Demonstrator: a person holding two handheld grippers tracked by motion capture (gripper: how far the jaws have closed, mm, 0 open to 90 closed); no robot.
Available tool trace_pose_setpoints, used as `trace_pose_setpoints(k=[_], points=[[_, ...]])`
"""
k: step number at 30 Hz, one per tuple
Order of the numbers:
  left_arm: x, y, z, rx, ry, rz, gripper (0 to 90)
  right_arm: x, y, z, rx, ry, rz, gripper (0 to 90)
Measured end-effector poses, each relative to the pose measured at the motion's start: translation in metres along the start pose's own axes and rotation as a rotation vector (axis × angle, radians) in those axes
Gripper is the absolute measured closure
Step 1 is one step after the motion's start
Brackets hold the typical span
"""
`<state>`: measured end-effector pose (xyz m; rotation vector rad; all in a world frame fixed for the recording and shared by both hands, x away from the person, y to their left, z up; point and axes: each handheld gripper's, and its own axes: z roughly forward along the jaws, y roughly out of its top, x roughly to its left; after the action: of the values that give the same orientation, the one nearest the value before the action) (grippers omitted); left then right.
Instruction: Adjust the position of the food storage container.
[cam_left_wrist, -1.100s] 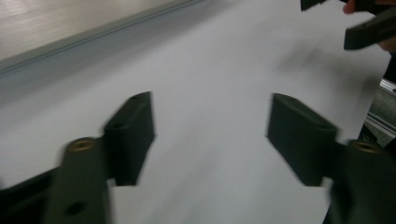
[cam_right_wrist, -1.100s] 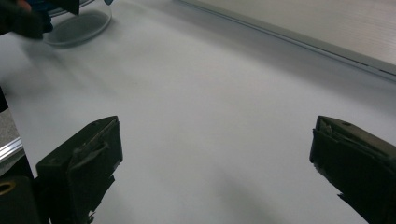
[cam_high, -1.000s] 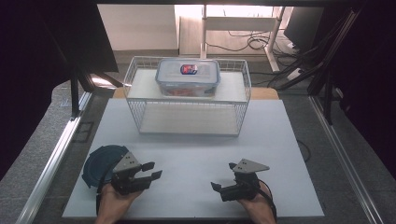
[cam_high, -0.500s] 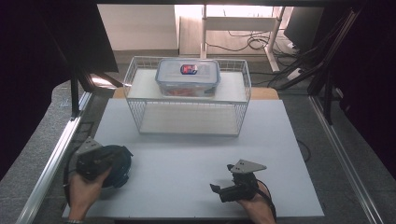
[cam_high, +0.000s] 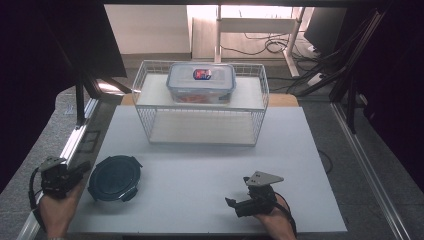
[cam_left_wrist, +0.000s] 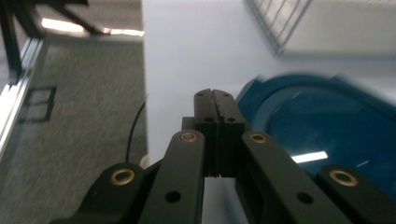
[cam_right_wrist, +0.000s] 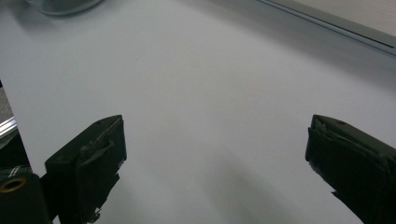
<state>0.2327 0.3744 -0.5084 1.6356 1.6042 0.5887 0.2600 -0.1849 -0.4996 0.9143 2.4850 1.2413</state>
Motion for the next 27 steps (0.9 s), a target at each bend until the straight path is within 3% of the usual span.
trace_pose_setpoints(k=[3, 6, 9, 14, 21, 27], points=[[-0.001, -0.004, 0.006, 0.033, -0.013, 0.003, 89.7, -0.001, 0.0, 0.0, 0.003, -0.002, 0.0, 5.2], [-0.005, -0.005, 0.008, 0.038, 0.005, 0.028, 89.8, -0.001, 0.0, 0.0, 0.007, 0.0, -0.008, 5.3], [-0.002, -0.008, 0.01, 0.037, -0.033, -0.007, 89.9, -0.001, 0.0, 0.0, 0.011, -0.003, -0.012, 5.3], [-0.012, -0.007, 0.013, 0.043, -0.036, 0.013, 90.0, -0.002, 0.0, 0.0, 0.015, -0.006, -0.009, 5.4], [-0.035, -0.001, 0.023, 0.062, -0.056, 0.04, 90.0, -0.002, 0.0, 0.003, 0.026, -0.006, -0.014, 5.4], [-0.066, 0.003, 0.034, 0.085, -0.099, 0.086, 90.0, -0.003, 0.0, 0.003, 0.033, -0.009, -0.011, 5.5]])
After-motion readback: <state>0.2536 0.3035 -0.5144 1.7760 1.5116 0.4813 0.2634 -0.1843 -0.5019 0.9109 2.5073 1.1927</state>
